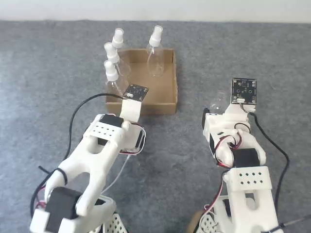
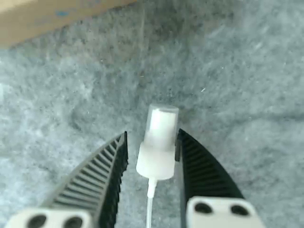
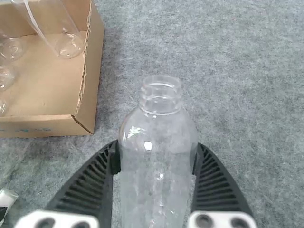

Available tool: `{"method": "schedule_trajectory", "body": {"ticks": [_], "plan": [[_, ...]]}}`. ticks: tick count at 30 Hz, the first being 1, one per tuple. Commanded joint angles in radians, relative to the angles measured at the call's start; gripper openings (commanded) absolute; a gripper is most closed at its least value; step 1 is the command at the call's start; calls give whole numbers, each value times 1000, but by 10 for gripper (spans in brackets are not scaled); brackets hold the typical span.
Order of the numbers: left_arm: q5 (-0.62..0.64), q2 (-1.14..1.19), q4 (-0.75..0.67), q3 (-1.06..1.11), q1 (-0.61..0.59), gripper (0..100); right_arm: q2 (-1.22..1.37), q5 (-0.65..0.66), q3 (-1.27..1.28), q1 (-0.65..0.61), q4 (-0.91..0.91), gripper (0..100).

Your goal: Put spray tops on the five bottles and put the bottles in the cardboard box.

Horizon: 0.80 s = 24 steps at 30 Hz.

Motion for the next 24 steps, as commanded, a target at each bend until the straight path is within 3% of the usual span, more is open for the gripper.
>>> {"method": "schedule_trajectory", "body": {"ticks": [1, 24], "plan": [[-9, 5, 8, -25, 6, 152, -30, -5, -12, -5, -22, 80], [-46, 5, 6, 47, 6, 149, -30, -5, -12, -5, -22, 80]]}}
